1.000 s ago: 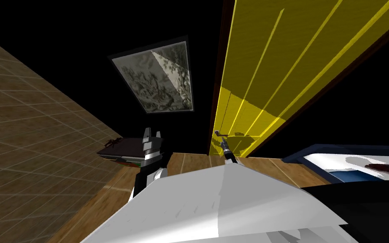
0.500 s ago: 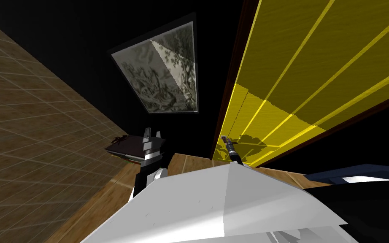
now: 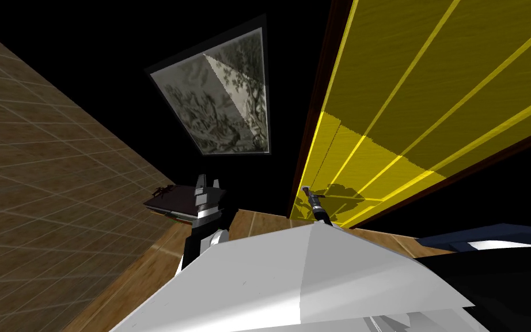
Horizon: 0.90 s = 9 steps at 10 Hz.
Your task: Pull the door open
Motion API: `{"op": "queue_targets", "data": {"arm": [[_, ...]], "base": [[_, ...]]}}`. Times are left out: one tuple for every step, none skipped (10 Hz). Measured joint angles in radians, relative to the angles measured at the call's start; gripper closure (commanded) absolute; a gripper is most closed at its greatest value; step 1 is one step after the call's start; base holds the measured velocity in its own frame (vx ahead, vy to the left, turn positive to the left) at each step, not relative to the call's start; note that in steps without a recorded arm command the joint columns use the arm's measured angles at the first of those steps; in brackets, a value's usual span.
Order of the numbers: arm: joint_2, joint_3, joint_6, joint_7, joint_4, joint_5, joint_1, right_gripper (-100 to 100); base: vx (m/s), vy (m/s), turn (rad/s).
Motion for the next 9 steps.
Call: {"op": "queue_targets", "data": {"arm": [[0.0,0.0,0.0,0.0,0.0,0.0,0.0,100],[0.001,0.0,0.0,0.0,0.0,0.0,0.0,100],[-0.004,-0.001,0.0,-0.002,0.0,0.0,-0.001,100],[-0.006,0.0,-0.001,-0.004,-0.004,0.001,-0.002,100],[-0.007,0.003,-0.004,-0.007,0.004,0.004,-0.006,100],[-0.008,0.006,-0.005,-0.011,0.006,0.007,-0.005,100],[-0.011,0.009,-0.006,-0.016,0.012,0.009,-0.007,100],[-0.013,0.012,-0.006,-0.021,0.014,0.012,-0.007,100],[-0.016,0.015,-0.008,-0.026,0.018,0.016,-0.009,100]], "base": [[0.0,0.0,0.0],[-0.098,-0.013,0.113],[-0.179,-0.025,0.093],[-0.177,-0.042,0.105],[-0.186,-0.035,0.138],[-0.222,-0.042,0.159],[-0.22,-0.063,0.171],[-0.208,-0.046,0.181],[-0.245,-0.065,0.162]]}}
